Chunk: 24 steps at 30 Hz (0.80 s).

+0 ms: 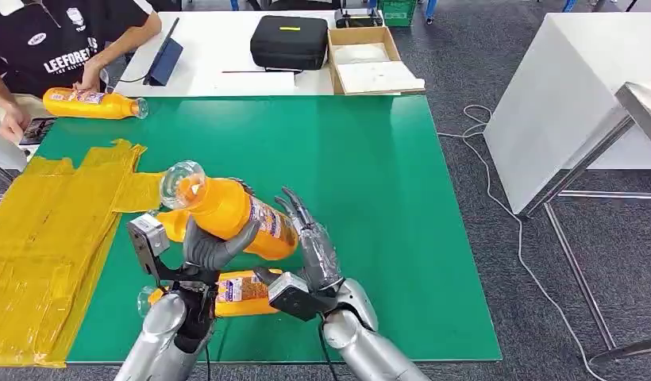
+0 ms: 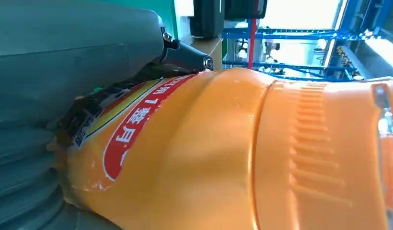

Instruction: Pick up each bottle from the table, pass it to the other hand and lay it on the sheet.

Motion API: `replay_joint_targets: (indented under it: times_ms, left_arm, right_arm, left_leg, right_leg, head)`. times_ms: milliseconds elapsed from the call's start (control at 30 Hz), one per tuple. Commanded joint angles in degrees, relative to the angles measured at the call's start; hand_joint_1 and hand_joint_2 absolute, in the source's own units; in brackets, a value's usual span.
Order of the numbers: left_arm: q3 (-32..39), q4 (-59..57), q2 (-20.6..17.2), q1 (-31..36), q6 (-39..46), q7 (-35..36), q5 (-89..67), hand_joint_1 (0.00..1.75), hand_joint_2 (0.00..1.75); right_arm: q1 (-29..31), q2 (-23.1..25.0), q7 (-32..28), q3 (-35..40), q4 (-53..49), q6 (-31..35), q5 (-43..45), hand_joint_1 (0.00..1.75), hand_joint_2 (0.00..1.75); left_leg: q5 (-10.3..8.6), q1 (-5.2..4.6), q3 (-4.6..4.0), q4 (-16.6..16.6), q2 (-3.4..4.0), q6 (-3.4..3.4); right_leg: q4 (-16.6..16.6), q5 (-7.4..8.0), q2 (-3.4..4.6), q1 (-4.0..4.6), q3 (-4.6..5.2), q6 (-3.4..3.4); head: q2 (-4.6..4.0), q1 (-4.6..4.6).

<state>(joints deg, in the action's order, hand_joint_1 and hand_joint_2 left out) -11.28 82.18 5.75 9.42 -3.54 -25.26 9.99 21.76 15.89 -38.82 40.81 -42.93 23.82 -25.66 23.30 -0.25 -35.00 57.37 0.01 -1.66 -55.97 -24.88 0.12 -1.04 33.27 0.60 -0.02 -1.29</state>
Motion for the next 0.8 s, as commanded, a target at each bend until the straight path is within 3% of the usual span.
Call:
replay_joint_targets:
  times_ms: [33, 133, 433, 667, 800]
  left_arm:
    - [3.1, 0.7, -0.8, -0.4, 7.3, -4.5, -7.5, 1.75, 1.75]
    - [3.8, 2.1, -2.0, 0.4, 22.3, -10.6, -24.2, 1.75, 1.75]
    - [8.8, -1.6, -7.5, 0.6, 25.3, -14.7, -29.2, 1.75, 1.75]
    - [10.6, -13.2, -13.9, 4.4, 43.5, -12.9, -50.7, 1.75, 1.75]
    - [22.6, -17.5, -12.6, 7.4, 43.5, -11.6, -73.4, 1.75, 1.75]
  right_arm:
    - [-9.4, -7.6, 1.6, -3.6, -21.3, -0.8, -0.3, 0.00, 1.75]
    - [-13.6, -9.3, 2.2, -4.9, -28.0, -0.5, -1.4, 0.00, 1.75]
    - [-20.7, -12.8, 1.9, -6.7, -37.3, 1.5, -2.1, 0.00, 1.75]
    - [-24.1, -12.4, 0.9, -8.5, -39.2, 0.9, -3.3, 0.00, 1.75]
    - [-24.5, -11.8, 0.8, -8.9, -39.3, 0.2, -3.8, 0.00, 1.75]
  left_leg:
    - [0.05, 0.06, 0.16, 0.0, -0.21, 0.13]
    - [0.01, 0.03, 0.04, 0.0, -0.19, 0.09]
    - [0.07, 0.06, 0.24, -0.1, -0.12, 0.19]
    - [0.02, 0.03, 0.19, -0.1, -0.08, 0.13]
    - [-0.01, 0.03, 0.15, -0.1, -0.10, 0.11]
  right_leg:
    - [0.1, -0.08, -0.22, 0.06, -0.27, -0.07]
    - [0.1, -0.05, -0.19, 0.03, -0.13, -0.06]
    - [0.1, -0.06, -0.11, 0.06, -0.31, -0.13]
    - [0.1, -0.04, -0.08, 0.03, -0.20, -0.09]
    - [0.1, -0.04, -0.11, 0.03, -0.15, -0.09]
  head:
    - [0.00, 0.02]
    - [0.00, 0.02]
    - [0.00, 0.02]
    - [0.00, 0.02]
    - [0.00, 0.04]
